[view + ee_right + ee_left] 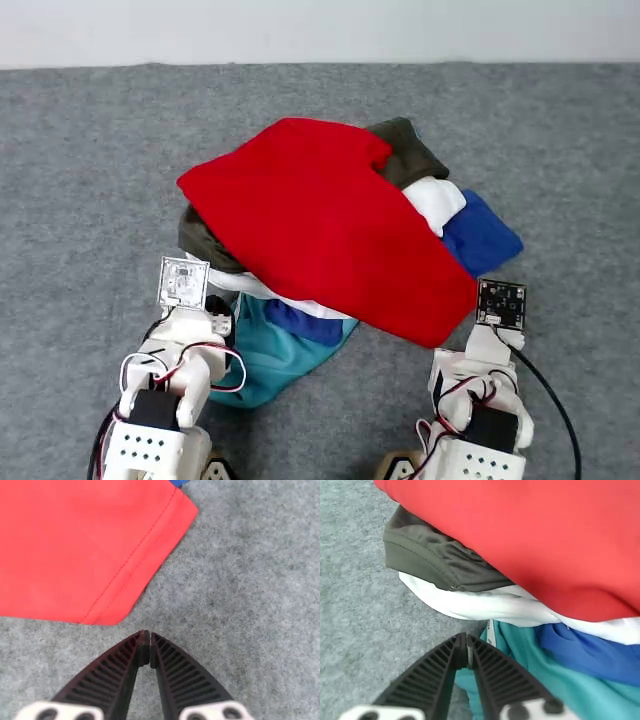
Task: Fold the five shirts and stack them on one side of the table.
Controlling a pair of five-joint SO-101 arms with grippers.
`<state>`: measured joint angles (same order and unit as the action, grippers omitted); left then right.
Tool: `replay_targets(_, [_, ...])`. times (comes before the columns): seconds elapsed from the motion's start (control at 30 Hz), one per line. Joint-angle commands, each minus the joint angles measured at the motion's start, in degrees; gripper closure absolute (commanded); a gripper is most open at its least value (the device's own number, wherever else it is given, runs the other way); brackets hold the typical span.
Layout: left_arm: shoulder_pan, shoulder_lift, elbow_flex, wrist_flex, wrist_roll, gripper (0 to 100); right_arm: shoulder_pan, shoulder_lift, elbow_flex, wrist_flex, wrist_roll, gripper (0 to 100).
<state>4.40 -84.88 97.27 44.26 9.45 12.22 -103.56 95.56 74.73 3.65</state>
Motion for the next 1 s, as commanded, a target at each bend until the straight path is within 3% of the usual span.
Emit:
replay_targets(0.0, [0.0,-0.6,-1.5,3.1,-1.4,98,0.6,-0.3,0.8,0.3,0.5,98.7])
replay_targets(0.1, [0.0,-0.6,-6.2,7.6,-7.0,98,0.6,-0.3,0.8,0.3,0.5,98.7])
replay_targets(0.27, [-0.1,-0.3,-17.1,8.3,-21.5,98,0.6,-0.3,0.8,0.3,0.5,98.7])
replay_targets(0.47, [-0.1,6.5,-35.6,15.4,-19.6,98,0.6,-0.3,0.8,0.3,0.5,98.7])
replay_targets(0.77, [0.4,47.0,-71.0,32.5,-20.9,98,0.6,-0.3,0.8,0.3,0.5,98.7])
replay_targets(0.87, [0.4,57.8,-80.0,39.4,-26.8,89,0.6,-0.3,0.8,0.3,0.5,98.7])
replay_targets(0.97, [0.5,66.2,-86.6,43.4,-27.8,72,0.6,-0.3,0.8,0.3,0.5,98.7])
